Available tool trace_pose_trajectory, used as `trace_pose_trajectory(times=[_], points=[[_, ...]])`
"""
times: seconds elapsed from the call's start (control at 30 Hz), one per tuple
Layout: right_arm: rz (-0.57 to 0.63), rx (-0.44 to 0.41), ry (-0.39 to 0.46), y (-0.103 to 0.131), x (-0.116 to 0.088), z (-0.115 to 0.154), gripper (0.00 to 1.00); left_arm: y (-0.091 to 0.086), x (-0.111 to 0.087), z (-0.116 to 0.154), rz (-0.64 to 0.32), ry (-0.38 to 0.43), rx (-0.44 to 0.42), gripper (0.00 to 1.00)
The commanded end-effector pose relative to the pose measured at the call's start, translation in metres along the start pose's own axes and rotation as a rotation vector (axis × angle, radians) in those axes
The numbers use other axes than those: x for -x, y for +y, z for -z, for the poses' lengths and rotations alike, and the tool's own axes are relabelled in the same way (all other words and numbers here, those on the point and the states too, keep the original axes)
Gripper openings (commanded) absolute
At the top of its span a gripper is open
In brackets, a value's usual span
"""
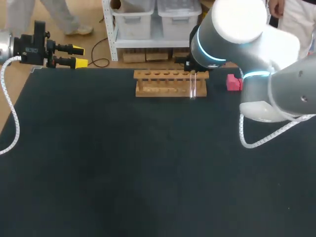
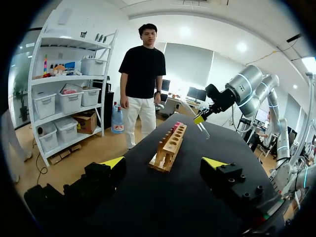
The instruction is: Grasp the test tube, adjust it, and insert it.
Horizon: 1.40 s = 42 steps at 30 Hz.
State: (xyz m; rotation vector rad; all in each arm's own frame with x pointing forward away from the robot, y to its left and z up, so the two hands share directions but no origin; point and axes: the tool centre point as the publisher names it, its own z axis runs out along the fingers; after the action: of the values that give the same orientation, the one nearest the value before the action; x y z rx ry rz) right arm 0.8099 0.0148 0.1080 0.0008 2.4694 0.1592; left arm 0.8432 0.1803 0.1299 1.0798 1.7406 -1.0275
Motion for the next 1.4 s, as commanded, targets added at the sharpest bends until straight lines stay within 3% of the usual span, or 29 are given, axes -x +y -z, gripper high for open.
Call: trace_pose_trajectory(times=[0.03,0.33,0.57,0.77,1.4], points=[[0.013,0.010,-0.333,-0.009,0.001,0.013,0.00,0.001,-0.001,0.000,-0.003,-0.003,-0.001,1.00],[0.034,0.043,-0.490,-0.017,0.027,0.012,0.00,0.001,-0.001,0.000,-0.003,-0.003,-0.001,1.00],[0.054,0.085,-0.545,-0.017,0.039,0.009,0.00,0.001,-0.001,0.000,-0.003,-0.003,-0.001,1.00],[0.035,0.150,-0.529,-0.015,0.040,0.005,0.00,0.001,-0.001,0.000,-0.003,-0.003,-0.001,1.00],[0.035,0.150,-0.529,-0.015,0.040,0.005,0.00,0.001,-0.001,0.000,-0.003,-0.003,-0.001,1.00]])
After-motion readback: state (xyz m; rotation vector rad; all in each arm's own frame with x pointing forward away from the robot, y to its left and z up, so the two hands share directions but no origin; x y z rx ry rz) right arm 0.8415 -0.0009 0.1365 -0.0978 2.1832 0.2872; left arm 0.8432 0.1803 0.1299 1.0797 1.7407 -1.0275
